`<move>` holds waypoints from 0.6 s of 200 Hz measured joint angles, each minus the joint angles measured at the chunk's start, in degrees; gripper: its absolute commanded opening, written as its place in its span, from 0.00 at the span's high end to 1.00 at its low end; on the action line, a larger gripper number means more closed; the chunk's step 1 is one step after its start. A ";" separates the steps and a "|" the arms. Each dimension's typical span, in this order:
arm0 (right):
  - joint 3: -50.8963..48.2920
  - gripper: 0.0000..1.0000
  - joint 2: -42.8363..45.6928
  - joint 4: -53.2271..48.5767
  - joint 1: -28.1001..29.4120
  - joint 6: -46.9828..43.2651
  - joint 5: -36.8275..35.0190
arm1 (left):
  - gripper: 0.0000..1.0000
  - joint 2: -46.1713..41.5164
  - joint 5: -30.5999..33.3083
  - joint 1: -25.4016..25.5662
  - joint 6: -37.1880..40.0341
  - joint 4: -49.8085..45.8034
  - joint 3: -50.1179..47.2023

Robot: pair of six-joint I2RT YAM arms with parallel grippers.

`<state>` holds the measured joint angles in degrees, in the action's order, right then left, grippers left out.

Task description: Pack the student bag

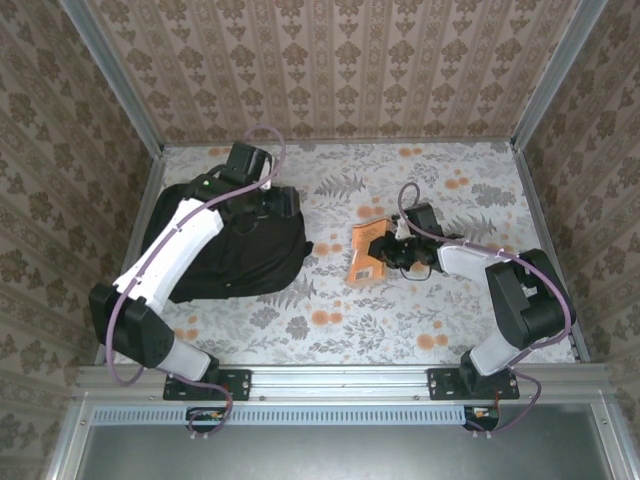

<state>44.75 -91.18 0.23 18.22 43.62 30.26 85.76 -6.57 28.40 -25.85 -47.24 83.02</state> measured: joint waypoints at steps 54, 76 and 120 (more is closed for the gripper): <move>2.27 1.00 0.00 -2.45 1.55 -0.42 -0.13 | 0.30 6.38 0.63 4.59 3.48 -4.83 -1.31; 2.27 1.00 -0.07 -2.97 1.55 -0.44 -0.15 | 0.32 7.23 2.05 6.64 5.01 -6.12 -1.31; 2.27 1.00 -0.76 -3.28 1.55 -0.42 -0.31 | 0.38 8.44 4.48 6.71 6.95 -6.82 -1.31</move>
<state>47.03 -91.94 -3.05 19.77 43.20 29.95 94.19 -2.09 35.11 -18.90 -54.06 81.71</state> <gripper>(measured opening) 0.222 0.634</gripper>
